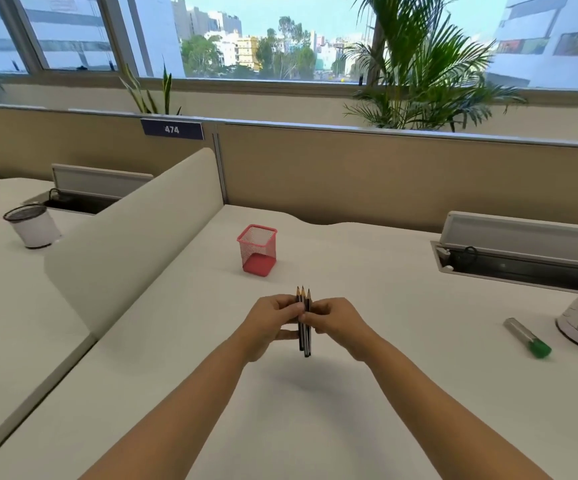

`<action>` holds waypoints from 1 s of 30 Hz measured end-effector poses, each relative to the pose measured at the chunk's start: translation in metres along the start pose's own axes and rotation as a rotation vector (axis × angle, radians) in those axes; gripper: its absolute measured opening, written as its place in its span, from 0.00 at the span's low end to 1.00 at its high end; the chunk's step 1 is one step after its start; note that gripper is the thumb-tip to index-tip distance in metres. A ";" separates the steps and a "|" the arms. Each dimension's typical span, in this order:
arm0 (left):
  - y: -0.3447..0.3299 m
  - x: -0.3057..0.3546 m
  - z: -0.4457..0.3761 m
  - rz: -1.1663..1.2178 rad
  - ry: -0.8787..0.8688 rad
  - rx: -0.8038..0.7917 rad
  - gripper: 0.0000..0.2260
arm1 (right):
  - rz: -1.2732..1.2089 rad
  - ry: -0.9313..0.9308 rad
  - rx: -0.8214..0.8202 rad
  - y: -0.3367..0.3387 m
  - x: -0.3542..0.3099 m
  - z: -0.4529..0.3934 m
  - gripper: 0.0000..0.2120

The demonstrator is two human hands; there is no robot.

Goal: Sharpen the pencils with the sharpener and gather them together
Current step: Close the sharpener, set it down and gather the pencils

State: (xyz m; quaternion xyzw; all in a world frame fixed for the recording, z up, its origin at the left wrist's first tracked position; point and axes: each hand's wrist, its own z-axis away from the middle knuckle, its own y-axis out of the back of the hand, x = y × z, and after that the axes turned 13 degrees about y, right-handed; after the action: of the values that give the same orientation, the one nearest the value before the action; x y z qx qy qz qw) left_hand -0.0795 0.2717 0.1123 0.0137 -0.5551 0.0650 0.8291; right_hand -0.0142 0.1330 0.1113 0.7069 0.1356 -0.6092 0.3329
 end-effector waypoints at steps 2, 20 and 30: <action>0.018 0.004 -0.005 0.072 -0.009 0.052 0.10 | 0.009 0.016 0.070 -0.013 -0.011 -0.019 0.09; 0.105 -0.100 -0.060 -1.382 -0.058 0.377 0.30 | 0.077 0.116 0.459 -0.038 -0.049 -0.221 0.05; 0.110 -0.111 -0.073 -1.353 -0.178 0.519 0.28 | 0.757 -0.074 0.079 -0.076 -0.030 -0.278 0.10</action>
State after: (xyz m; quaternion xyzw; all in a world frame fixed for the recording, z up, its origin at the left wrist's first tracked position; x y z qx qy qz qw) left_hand -0.0680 0.3769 -0.0234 0.5552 -0.4572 -0.3332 0.6096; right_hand 0.1484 0.3728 0.1268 0.6968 -0.1707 -0.4730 0.5114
